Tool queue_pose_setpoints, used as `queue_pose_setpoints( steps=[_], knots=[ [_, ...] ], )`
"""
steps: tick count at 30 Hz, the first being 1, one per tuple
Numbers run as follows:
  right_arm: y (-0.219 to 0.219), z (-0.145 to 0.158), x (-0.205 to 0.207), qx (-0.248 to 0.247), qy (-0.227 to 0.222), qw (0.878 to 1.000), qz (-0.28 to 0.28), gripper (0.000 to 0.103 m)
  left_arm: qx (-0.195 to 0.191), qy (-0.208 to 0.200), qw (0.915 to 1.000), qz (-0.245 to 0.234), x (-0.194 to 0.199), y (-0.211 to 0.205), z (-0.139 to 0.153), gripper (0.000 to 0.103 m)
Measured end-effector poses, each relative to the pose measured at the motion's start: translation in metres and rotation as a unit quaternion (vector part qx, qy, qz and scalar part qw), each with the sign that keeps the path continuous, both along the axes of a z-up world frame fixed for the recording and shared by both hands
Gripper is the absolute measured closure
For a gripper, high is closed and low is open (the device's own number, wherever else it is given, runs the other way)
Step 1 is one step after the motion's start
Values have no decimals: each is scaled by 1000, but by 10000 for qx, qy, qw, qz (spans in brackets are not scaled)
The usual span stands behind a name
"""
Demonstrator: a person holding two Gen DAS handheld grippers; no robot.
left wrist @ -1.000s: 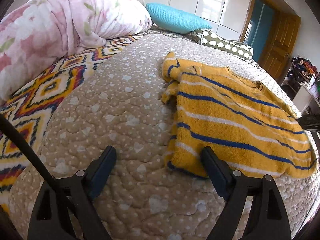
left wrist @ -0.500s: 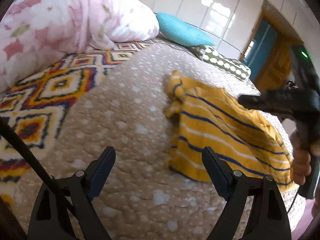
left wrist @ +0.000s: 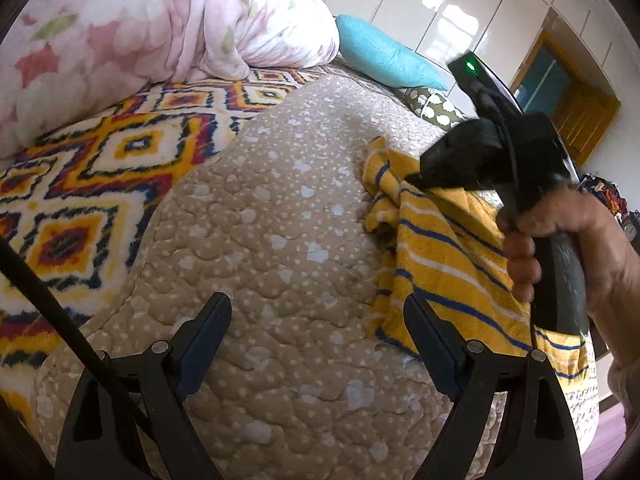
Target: Fold small clothes
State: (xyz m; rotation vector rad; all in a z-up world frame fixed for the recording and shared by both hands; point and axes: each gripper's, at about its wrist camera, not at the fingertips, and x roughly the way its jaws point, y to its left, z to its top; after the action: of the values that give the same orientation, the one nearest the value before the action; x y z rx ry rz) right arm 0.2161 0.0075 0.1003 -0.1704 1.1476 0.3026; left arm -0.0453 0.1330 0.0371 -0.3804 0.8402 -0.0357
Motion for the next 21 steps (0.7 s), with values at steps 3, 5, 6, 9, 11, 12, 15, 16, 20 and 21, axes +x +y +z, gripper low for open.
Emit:
queue_pose_setpoints(
  steps=[3,5,6,9,11,12,15,16,20,21],
  knots=[
    [16,-5,6,-280,-112,9994,144,101,125,33,9999,-17,3,-1,-3,16],
    [20,-4,5,-423,-178,9988,161,101,254,37,9997,-39,3,-4,-4,16],
    [19,0,2,-363,-216,9989,179,101,295,32,9995,-58,2,-4,-4,16],
    [8,27,-23,80,-468,9985,256,96,275,-30,9996,80,1,5,0,16],
    [0,44,-49,308,-572,9968,472,95,220,-80,9994,271,-1,17,4,16],
    [-3,50,-65,353,-644,9954,611,93,150,-102,9989,435,-2,26,6,16],
    [-13,61,-117,537,-713,9893,1150,60,-21,-63,9949,1004,-5,55,6,16],
    [-16,61,-134,562,-758,9874,1272,52,-52,-39,9937,1117,-5,60,5,16],
    [-14,41,-187,301,-845,9767,1949,48,-240,83,9880,1526,-8,82,-1,16],
    [-10,32,-196,177,-876,9738,2090,48,-286,114,9869,1585,-8,85,-3,16]
  ],
)
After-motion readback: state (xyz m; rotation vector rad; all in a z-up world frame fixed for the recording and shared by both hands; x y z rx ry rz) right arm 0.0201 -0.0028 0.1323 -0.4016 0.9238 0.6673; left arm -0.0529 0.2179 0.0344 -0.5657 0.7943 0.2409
